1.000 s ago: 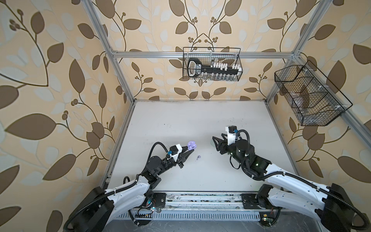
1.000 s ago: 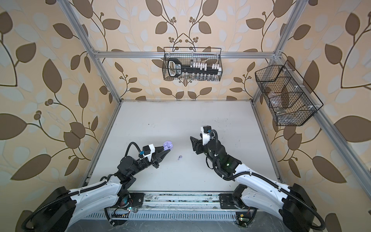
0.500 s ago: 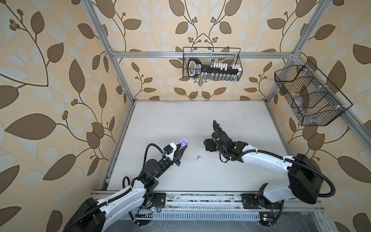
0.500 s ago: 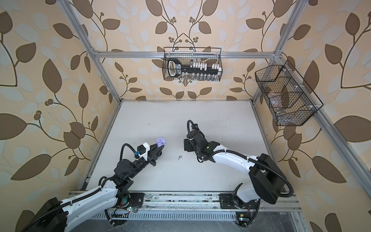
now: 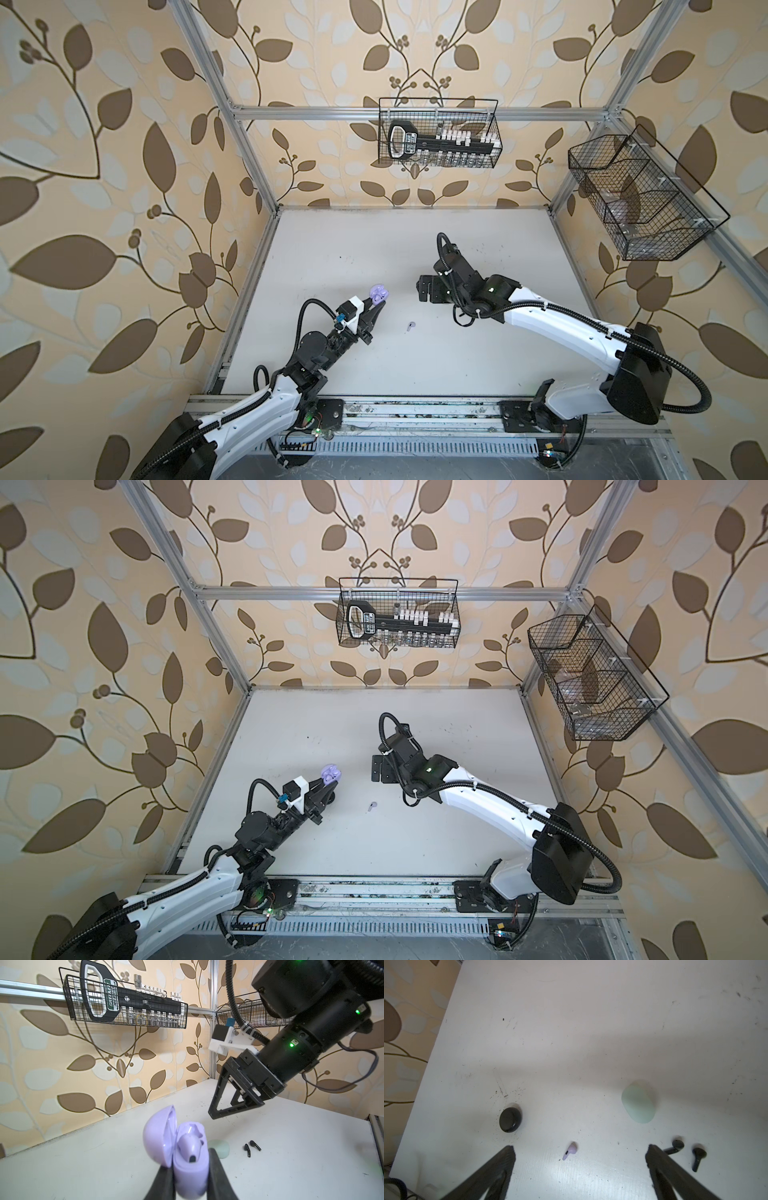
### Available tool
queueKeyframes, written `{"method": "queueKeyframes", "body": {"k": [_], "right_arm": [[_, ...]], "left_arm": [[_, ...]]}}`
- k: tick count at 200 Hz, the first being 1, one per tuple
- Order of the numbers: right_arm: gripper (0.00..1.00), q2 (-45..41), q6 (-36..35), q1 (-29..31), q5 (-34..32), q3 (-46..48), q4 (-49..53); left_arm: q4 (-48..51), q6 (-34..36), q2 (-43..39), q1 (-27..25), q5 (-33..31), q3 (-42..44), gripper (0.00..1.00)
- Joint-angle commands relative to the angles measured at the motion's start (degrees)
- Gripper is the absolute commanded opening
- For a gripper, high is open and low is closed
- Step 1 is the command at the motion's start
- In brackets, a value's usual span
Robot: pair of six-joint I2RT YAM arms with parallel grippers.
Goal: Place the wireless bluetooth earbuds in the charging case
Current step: 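Lower the open right gripper down toward the second lavender earbud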
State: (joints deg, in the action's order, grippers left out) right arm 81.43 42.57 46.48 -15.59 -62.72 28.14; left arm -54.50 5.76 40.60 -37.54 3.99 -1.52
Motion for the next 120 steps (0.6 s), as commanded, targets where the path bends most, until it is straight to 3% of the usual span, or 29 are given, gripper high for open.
{"method": "queueKeyframes", "body": {"k": [1, 25, 54, 76, 120], "right_arm": [[1.0, -1.8, 4.4, 2.4, -1.4, 4.3, 0.7], [0.98, 3.5, 7.5, 8.7, -10.8, -1.1, 7.3], [0.77, 12.4, 8.3, 10.2, -6.8, -6.1, 9.7], [0.67, 19.9, 8.7, 10.5, -4.6, -9.8, 10.7], [0.62, 29.7, 8.4, 11.2, -1.9, -14.3, 9.9]], "left_arm": [[-2.0, -0.3, -0.5, -0.4, -2.4, -0.9, 0.0], [-3.1, -0.4, -0.1, -0.4, -2.6, -0.7, 0.0], [-1.8, -0.2, -2.6, -0.4, -3.7, -0.4, 0.0], [-0.7, -0.1, -3.5, -0.4, -3.9, -0.5, 0.0], [-3.0, -2.1, -1.3, -0.4, -12.7, 0.6, 0.0]]}}
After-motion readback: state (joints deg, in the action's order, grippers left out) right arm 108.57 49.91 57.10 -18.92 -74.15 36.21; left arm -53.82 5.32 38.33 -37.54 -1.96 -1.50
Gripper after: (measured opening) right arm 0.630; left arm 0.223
